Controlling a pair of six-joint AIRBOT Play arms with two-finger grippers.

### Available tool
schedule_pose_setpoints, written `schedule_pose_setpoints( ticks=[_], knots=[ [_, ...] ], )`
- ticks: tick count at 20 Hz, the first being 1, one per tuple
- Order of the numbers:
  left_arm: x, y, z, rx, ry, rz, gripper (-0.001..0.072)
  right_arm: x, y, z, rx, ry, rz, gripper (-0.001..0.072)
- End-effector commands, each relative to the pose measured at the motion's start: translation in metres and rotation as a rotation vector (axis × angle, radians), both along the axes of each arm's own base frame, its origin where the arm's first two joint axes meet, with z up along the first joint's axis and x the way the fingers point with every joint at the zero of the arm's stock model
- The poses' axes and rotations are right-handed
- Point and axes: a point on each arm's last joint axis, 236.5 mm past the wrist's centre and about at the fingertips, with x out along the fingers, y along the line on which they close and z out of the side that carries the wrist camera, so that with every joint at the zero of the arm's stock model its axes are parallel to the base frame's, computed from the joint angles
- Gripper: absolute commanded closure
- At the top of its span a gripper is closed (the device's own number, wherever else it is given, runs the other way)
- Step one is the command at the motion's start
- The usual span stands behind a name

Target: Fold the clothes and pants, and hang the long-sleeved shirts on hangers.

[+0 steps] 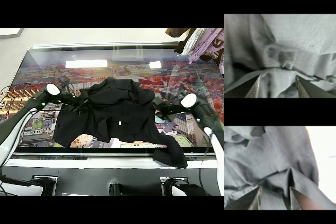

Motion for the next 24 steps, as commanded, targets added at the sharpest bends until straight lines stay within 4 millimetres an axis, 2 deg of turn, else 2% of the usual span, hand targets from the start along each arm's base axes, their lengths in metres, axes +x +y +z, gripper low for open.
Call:
schedule_pose_setpoints(
  ticks=[1,3,4,5,7,10,12,14,18,20,22,23,24],
  knots=[
    [-0.004,0.034,0.039,0.186,-0.138,-0.075,0.0188,-0.022,-0.016,0.055,-0.124,-0.056,0.096,0.0288],
    [-0.009,0.018,0.055,0.192,-0.191,-0.111,0.0188,-0.015,0.014,0.068,-0.123,-0.091,0.183,0.0289],
    [-0.013,0.008,0.055,0.196,-0.194,-0.137,0.0188,-0.014,0.034,0.063,-0.154,-0.081,0.257,0.0291],
    [-0.018,0.0,0.051,0.208,-0.192,-0.158,0.0188,-0.017,0.049,0.049,-0.209,-0.039,0.324,0.029],
    [-0.026,-0.014,0.043,0.25,-0.19,-0.189,0.0188,-0.027,0.063,0.01,-0.364,0.079,0.418,0.0285],
    [-0.035,-0.036,0.035,0.279,-0.208,-0.256,0.0187,-0.029,0.085,-0.033,-0.408,0.152,0.447,0.0281],
    [-0.04,-0.044,0.027,0.279,-0.191,-0.269,0.0187,-0.029,0.089,-0.055,-0.404,0.2,0.426,0.0281],
    [-0.042,-0.048,0.016,0.275,-0.153,-0.248,0.0086,-0.028,0.088,-0.069,-0.417,0.229,0.43,0.0281],
    [-0.042,-0.048,0.003,0.284,-0.126,-0.252,0.0087,-0.027,0.089,-0.085,-0.421,0.253,0.429,0.0289],
    [-0.041,-0.051,0.002,0.282,-0.135,-0.252,0.0087,-0.026,0.089,-0.088,-0.416,0.258,0.407,0.0369],
    [-0.041,-0.058,0.003,0.276,-0.152,-0.261,0.0086,-0.029,0.089,-0.086,-0.414,0.269,0.406,0.0572],
    [-0.043,-0.063,0.003,0.275,-0.154,-0.27,0.0087,-0.033,0.087,-0.085,-0.419,0.282,0.408,0.0602],
    [-0.047,-0.067,0.001,0.274,-0.151,-0.283,0.0087,-0.035,0.085,-0.081,-0.424,0.285,0.408,0.0668]
  ],
)
